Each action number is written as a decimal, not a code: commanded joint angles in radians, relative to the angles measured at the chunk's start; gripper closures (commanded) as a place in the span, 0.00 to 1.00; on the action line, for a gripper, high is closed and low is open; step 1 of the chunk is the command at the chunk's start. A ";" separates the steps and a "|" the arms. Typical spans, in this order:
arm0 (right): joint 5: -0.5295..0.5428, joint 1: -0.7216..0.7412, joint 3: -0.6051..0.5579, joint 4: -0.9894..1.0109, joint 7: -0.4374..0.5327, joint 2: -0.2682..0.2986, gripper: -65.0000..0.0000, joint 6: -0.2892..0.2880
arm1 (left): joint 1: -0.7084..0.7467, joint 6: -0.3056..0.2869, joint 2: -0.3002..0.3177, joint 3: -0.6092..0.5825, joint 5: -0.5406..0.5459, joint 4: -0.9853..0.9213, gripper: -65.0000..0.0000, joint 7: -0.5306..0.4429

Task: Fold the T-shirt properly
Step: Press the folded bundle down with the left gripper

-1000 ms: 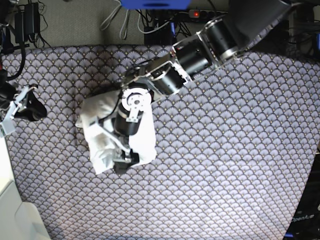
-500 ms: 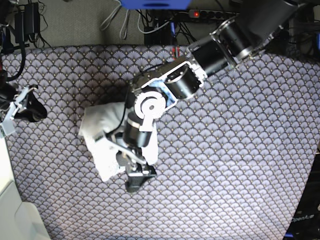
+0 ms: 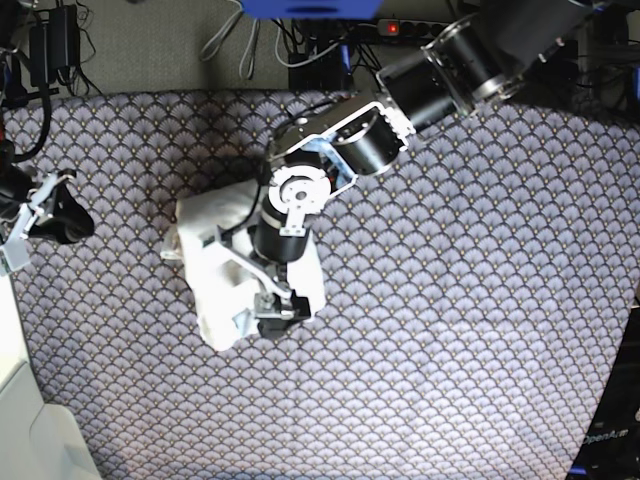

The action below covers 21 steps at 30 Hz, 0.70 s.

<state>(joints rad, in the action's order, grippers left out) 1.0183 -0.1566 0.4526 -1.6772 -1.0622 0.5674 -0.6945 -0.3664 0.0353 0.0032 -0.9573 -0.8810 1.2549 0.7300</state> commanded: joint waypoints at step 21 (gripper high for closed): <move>0.021 0.009 0.013 -0.088 -0.006 -0.031 0.72 -0.004 | -0.029 -0.308 -0.021 0.014 -0.020 0.062 0.00 0.101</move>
<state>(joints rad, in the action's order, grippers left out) 1.0138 -0.1581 0.4553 -1.7496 -1.0893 0.5220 -0.6945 -0.3740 -0.2779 -0.0032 -0.9497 -0.8860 1.3052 0.8276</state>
